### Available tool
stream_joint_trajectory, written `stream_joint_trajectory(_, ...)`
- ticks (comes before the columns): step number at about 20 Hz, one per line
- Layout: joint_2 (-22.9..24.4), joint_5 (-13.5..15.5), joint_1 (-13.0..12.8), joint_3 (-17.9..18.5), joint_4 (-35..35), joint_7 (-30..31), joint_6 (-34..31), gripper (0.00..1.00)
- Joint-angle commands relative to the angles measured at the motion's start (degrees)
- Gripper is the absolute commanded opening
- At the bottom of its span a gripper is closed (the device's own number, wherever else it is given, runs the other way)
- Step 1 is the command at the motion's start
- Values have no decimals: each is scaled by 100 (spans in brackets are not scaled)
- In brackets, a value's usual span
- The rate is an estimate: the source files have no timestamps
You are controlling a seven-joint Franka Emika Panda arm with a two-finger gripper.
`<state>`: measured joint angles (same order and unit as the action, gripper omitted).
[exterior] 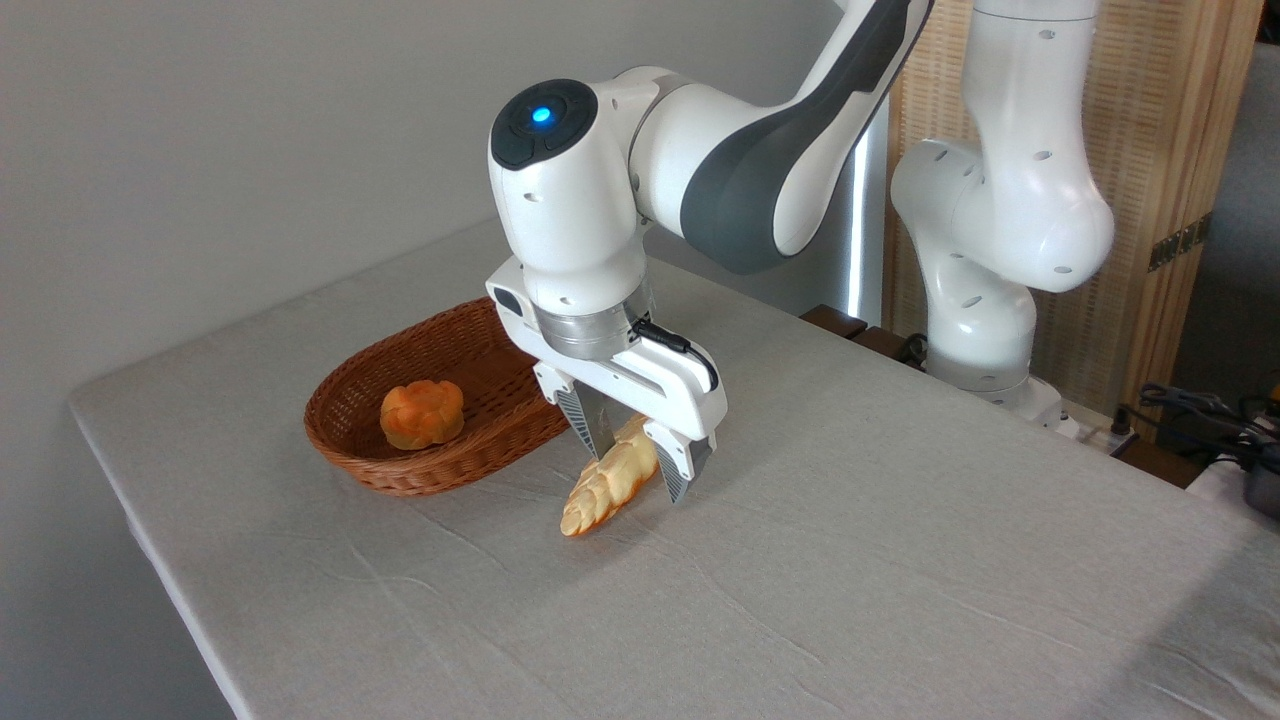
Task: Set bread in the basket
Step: 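Close the gripper on the croissant's middle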
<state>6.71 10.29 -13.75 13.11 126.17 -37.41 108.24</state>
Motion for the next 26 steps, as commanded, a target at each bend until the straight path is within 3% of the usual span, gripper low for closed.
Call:
stream_joint_trajectory(1, -12, 114, -22, 16, -13, 85, 144, 100)
stream_joint_trajectory(19, -311, 44, -137, -239, -101, 50, 338, 100)
stream_joint_trajectory(20, -311, 35, -137, -239, -101, 41, 338, 98)
stream_joint_trajectory(23, -302, -88, -137, -239, -110, 6, 338, 63)
stream_joint_trajectory(24, -302, -123, -137, -248, -110, 6, 329, 57)
stream_joint_trajectory(26, -302, -123, -137, -248, -110, -3, 329, 53)
